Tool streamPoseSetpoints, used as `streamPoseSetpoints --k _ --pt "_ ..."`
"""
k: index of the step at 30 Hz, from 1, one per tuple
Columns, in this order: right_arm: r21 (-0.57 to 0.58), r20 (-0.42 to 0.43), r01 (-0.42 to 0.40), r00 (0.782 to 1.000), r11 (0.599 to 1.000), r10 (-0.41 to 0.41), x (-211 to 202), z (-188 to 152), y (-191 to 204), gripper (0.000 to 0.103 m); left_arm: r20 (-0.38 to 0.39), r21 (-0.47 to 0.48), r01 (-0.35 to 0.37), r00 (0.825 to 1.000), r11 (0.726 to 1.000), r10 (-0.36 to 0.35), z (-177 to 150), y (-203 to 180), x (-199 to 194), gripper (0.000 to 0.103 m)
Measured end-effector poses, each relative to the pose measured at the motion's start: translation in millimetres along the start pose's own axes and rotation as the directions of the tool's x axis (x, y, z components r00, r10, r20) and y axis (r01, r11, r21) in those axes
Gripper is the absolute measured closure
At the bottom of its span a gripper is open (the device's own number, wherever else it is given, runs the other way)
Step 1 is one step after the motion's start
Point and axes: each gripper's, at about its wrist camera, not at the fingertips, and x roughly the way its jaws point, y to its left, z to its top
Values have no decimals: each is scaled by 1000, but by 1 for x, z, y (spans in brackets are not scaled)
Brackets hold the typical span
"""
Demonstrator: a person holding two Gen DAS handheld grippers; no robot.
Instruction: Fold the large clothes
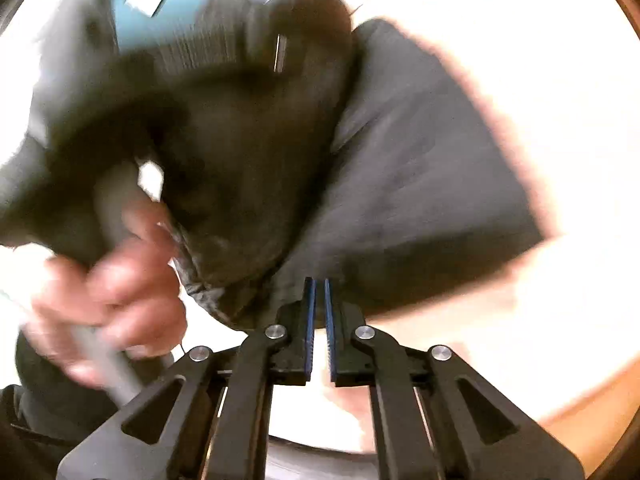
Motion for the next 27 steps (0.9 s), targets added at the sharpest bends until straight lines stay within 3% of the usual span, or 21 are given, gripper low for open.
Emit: streamPoseSetpoints --k 4,6,9,11,13,15,17,18,21,23,25,27 --pt "-65 165 171 973 983 -159 -64 45 -11 98 6 97 -82 997 992 82 -14 -19 20 81" --pt "-134 218 225 957 965 -193 -74 69 12 98 12 144 -117 993 983 117 -18 -27 26 80" --pt "-289 300 265 938 920 -176 -83 98 56 98 35 144 -122 992 982 118 -20 -26 16 75" --pt "-410 340 283 929 867 -143 -77 117 96 98 48 102 -104 994 989 99 -20 -18 -2 72" --pt "-480 363 303 923 823 -129 -90 108 117 98 67 53 -83 995 995 80 -20 -7 -28 69" --pt "-544 366 317 923 777 -120 -80 117 135 98 111 -14 -57 992 998 59 -21 15 -68 65" --pt "-578 338 294 935 761 -105 -76 114 144 97 157 -72 -18 987 997 29 -21 35 -96 59" --pt "-587 318 274 943 762 -94 -71 112 146 92 171 -118 7 985 993 13 -21 51 -112 57" --pt "-584 252 206 965 785 -66 -54 107 161 65 241 -233 75 970 970 -17 -28 98 -144 52" --pt "-578 222 162 974 800 -37 -39 109 173 65 240 -239 71 971 968 -12 -32 112 -138 52" --pt "-578 214 144 977 803 -21 -40 104 184 65 204 -235 80 978 969 -31 -34 113 -127 62" --pt "-574 188 106 982 812 4 -39 110 195 65 179 -207 119 981 971 -82 -36 105 -114 66"
